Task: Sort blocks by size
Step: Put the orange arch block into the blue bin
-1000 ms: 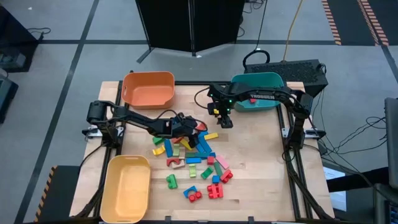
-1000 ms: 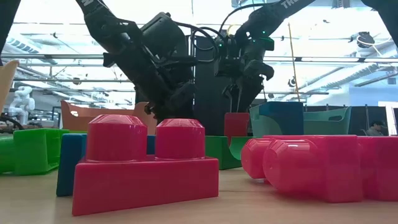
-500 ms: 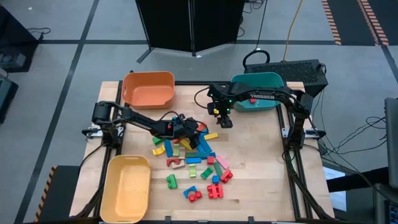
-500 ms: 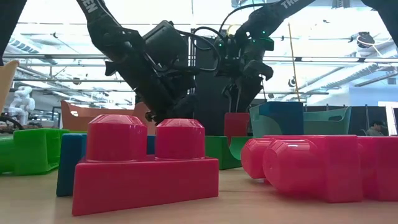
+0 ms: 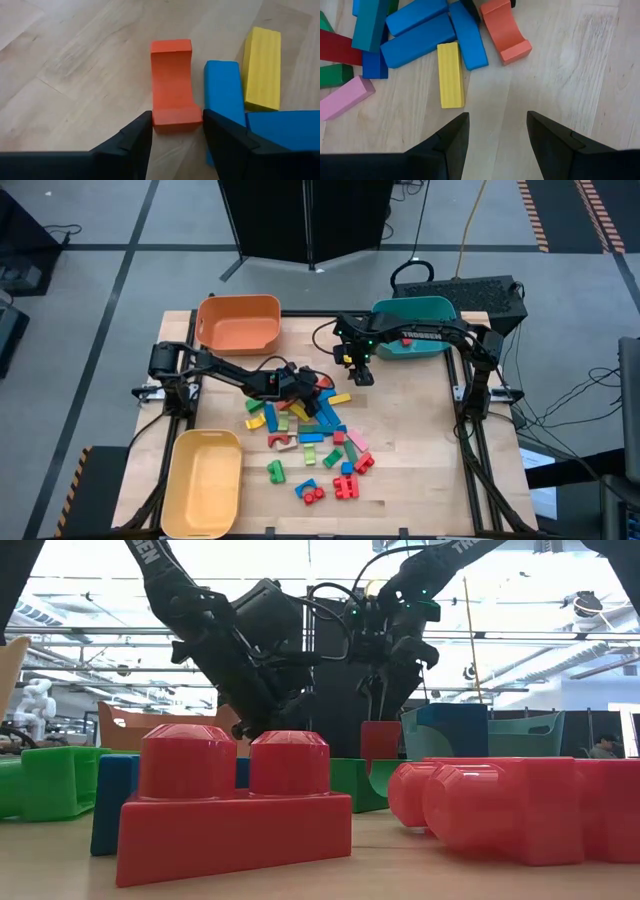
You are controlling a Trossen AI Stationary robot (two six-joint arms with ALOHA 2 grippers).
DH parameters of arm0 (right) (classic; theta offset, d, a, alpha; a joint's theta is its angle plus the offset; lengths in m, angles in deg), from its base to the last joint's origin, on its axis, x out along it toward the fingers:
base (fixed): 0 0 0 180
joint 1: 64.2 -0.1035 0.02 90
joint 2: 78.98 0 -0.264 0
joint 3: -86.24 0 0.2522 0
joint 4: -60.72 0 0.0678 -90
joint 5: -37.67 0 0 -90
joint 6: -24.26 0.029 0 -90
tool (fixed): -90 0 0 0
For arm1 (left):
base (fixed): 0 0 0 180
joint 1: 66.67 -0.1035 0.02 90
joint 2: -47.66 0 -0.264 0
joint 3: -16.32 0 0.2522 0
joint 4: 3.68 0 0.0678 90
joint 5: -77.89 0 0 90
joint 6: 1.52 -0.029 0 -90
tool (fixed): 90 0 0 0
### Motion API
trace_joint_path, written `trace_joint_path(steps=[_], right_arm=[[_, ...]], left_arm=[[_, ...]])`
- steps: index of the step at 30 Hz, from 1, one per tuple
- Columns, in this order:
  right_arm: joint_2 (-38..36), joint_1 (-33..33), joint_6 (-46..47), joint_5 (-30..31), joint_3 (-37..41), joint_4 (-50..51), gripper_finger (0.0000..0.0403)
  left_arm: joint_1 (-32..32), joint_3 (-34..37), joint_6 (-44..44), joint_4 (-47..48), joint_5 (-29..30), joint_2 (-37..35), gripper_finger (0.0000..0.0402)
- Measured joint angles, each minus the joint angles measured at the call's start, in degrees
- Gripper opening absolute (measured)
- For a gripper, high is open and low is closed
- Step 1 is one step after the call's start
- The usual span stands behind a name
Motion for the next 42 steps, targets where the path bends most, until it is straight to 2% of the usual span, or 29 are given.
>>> trace_joint_path(steps=[5,11,16,20,23,27,32,42], right_arm=[[0.0,-0.1,0.6,0.0,0.0,-0.3,0.0185],[0.0,-0.5,2.1,-0.2,2.0,-4.1,0.0185],[0.0,-0.5,4.7,-4.3,8.0,-12.3,0.0185],[-0.1,-0.5,7.8,-4.4,12.3,-18.0,0.0185],[-1.1,-1.1,12.6,-4.2,16.2,-27.0,0.0185],[-3.9,-2.5,15.0,-4.1,21.7,-37.3,0.0185],[-9.2,-3.3,16.6,-0.9,27.1,-41.3,0.0185],[-20.7,-7.4,18.5,-1.2,36.1,-49.8,0.0185]], left_arm=[[-0.2,0.0,-0.4,0.0,0.0,0.0,0.0169],[-0.3,0.0,-0.7,0.0,0.0,0.0,0.0133],[-0.5,0.0,-0.9,-0.1,-0.3,0.0,0.0118],[-1.4,0.0,-0.6,-0.5,-3.0,0.0,0.0115],[-1.8,0.0,-0.4,-1.0,-5.7,0.0,0.0114],[-1.8,0.0,-0.5,-1.0,-5.9,0.0,0.0113],[-1.7,0.0,-0.5,-1.4,-5.5,0.0,0.0112],[-1.3,0.0,-2.1,-1.5,-6.0,-3.7,0.0112]])
